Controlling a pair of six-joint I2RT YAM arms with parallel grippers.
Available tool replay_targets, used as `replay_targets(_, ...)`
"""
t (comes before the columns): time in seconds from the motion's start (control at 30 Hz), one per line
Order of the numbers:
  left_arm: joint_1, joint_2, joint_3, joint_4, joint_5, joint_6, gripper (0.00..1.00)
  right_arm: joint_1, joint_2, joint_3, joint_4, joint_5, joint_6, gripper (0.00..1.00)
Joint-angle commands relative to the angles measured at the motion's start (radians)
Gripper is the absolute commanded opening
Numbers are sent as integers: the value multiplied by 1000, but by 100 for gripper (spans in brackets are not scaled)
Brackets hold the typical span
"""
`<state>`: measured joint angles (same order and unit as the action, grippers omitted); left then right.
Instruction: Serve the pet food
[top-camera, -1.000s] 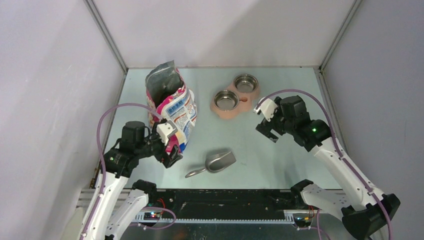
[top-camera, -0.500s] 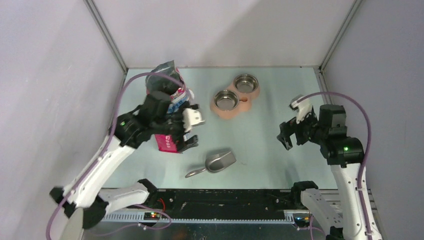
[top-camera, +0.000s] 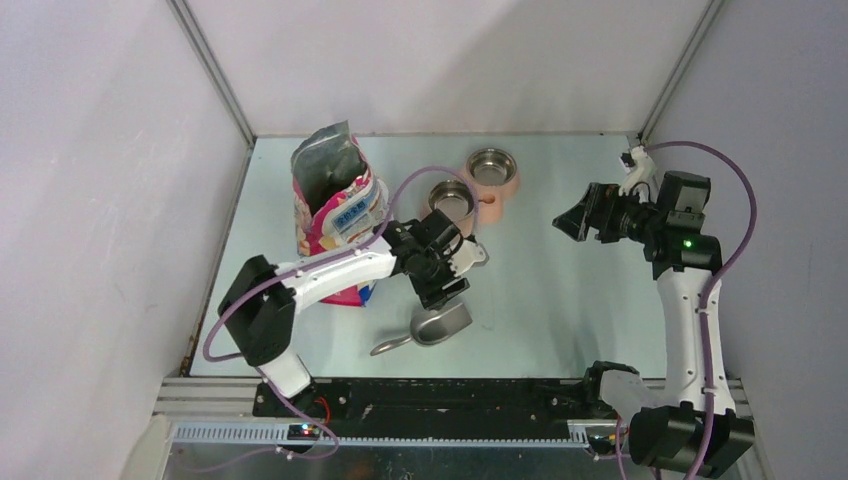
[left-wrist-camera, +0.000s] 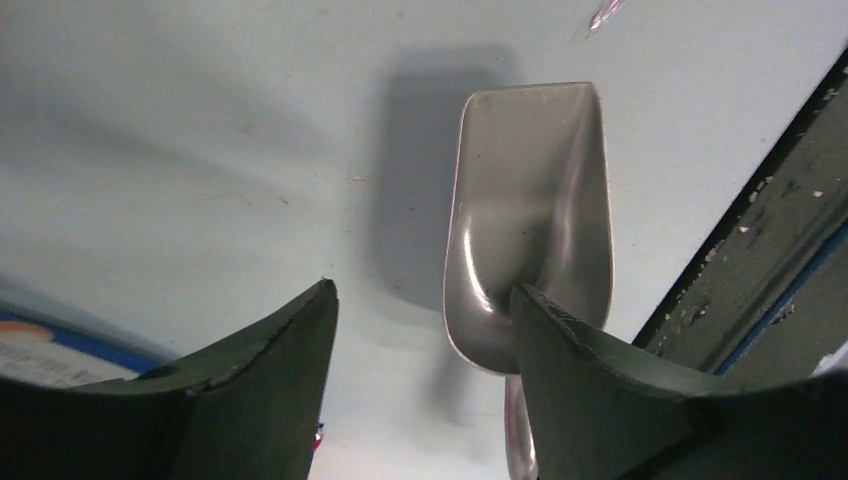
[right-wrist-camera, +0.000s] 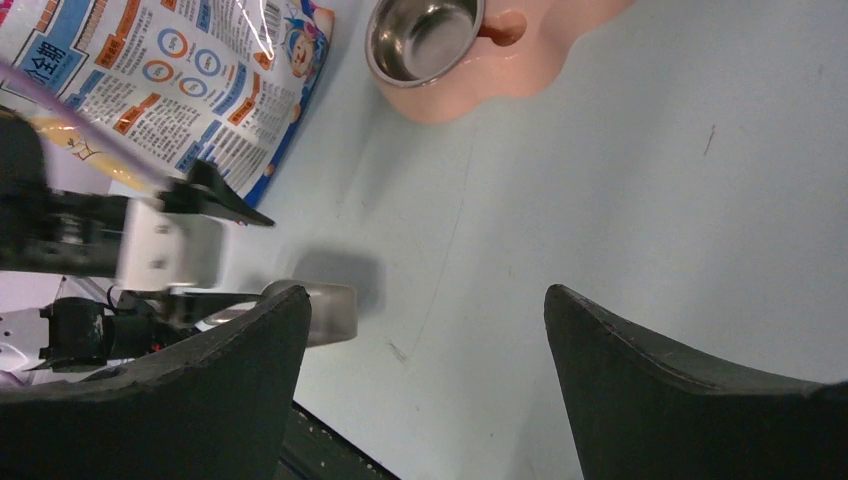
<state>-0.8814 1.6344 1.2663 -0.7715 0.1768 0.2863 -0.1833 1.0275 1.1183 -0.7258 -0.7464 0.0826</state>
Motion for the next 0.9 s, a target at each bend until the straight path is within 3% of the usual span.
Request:
replay_targets(0.0, 0, 27, -48, 138, 7, -90, 69, -2, 13, -26, 107, -22, 41, 89)
replay_targets(0.37, -6, 133, -144, 237, -17, -153, 44, -75, -74, -95, 164, -43, 119, 87)
replay_targets(0.67, -24, 181, -146, 214, 95, -105, 3, -144, -90, -114, 194, -73, 173, 85)
replay_targets(0.87, -19, 123, 7, 77, 138, -36, 0, -132, -84, -114, 159, -8, 134, 81)
